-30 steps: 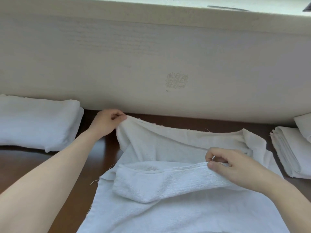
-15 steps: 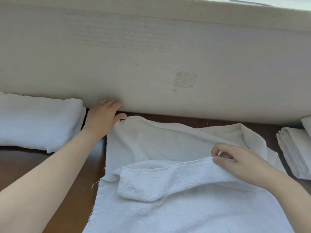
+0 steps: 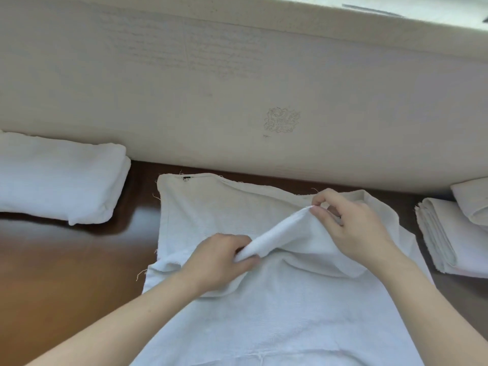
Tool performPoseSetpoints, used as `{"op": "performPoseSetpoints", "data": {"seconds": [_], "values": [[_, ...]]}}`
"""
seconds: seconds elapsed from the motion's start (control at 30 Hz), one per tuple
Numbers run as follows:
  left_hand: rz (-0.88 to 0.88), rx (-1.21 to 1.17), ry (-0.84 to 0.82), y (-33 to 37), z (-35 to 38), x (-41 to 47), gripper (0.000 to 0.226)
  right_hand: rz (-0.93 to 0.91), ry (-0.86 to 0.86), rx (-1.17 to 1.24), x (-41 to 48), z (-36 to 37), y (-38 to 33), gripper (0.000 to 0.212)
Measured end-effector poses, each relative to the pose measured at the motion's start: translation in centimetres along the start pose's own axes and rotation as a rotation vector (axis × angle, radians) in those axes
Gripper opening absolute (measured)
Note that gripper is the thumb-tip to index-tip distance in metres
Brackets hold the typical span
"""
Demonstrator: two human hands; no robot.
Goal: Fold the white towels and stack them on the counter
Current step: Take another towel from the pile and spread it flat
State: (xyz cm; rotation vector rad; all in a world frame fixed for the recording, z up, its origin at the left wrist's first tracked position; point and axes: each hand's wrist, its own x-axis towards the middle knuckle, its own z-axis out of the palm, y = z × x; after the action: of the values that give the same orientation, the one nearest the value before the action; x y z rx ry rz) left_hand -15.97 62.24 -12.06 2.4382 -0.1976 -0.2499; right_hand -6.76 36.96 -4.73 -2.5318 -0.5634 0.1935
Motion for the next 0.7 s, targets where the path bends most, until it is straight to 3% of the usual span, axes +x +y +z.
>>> {"op": "performPoseSetpoints", "data": {"seconds": [0.1, 0.17, 0.23, 0.33, 0.43, 0.57, 0.7], "values": [[-0.065, -0.180, 0.135, -1.5, -2.7, -0.4, 0.015, 0.079, -0.126, -0.010, -0.1, -1.2, 1.3, 0.027], [-0.140, -0.295, 0.179, -2.7, -5.1, -0.6, 0.027, 0.146, -0.278, -0.055, -0.4, -2.2, 2.6, 0.048], [-0.183, -0.277, 0.237, -4.0, -7.0, -0.5, 0.027, 0.186, -0.415, -0.152, -1.0, -2.7, 4.3, 0.064], [-0.239, -0.234, 0.298, -5.4, -8.9, -0.3, 0.029, 0.215, -0.564, -0.260, -2.6, -2.9, 7.3, 0.068], [-0.284, -0.107, 0.238, -6.2, -9.5, 0.3, 0.055, 0.234, -0.525, -0.326, -3.8, -3.3, 9.9, 0.091], [-0.280, 0.025, 0.158, -6.6, -9.4, 1.5, 0.062, 0.239, -0.476, -0.320, -3.4, -4.1, 11.8, 0.076], [-0.269, 0.015, 0.276, -7.8, -9.7, 1.8, 0.055, 0.201, -0.450, -0.155, -2.4, -5.0, 12.4, 0.062]]}}
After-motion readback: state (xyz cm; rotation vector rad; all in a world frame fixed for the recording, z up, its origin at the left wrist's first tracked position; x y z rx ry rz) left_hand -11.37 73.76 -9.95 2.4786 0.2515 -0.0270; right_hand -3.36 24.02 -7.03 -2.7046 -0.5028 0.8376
